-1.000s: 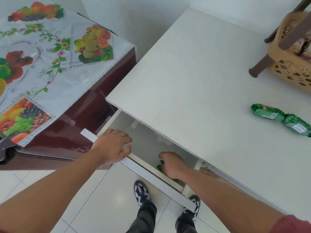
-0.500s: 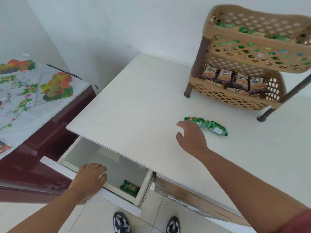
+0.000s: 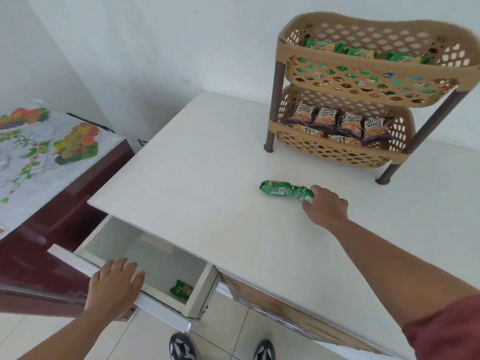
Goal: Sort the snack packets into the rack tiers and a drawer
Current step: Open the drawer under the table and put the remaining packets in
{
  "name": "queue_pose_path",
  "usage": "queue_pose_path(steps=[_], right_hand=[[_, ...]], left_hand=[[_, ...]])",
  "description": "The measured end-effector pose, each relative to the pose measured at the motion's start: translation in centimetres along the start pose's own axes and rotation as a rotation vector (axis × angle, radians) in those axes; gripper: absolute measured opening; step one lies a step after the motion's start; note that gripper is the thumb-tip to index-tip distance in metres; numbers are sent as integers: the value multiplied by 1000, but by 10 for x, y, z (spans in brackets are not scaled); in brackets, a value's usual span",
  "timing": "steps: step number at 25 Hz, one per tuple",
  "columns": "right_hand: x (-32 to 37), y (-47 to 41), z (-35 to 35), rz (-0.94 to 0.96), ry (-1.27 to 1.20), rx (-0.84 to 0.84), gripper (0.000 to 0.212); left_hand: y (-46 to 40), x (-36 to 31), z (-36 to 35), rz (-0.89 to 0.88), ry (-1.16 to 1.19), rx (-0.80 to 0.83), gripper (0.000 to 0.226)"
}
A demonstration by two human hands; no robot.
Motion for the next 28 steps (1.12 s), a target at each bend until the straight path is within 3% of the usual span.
queue_pose_path(steps=[6,10,14,18,23,26,28], right_hand=[[-10,15,8,-69,-196,-26,38],[31,34,23,20,-325,-106,59],[108,64,13,191,-452,52,51],[191,107,-32,335,-600,337,33],[284,167,-119,516,-421,602,29],[318,190,-175,566,-238,608,18],[333,197,-211,580,-125,582,25]], left_hand=[[9,-1,2,21,132,16,36],[9,5,12,-15,172,41,35],[13,20,24,-30,188,52,34],[15,42,29,-19,204,116,44],[-2,75,38,-66,226,93,42],[-24,91,52,-217,201,1,50],[-41,100,56,-297,205,-30,54]])
Point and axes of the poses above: each hand's wrist, its own y-axis away from the middle knuckle, its own z-axis out of the back of the hand, x = y × z, the point moved 6 cm from there along -y, towards the middle knuckle, and after that the axes turned 6 degrees about -z, right-handed, at the moved point
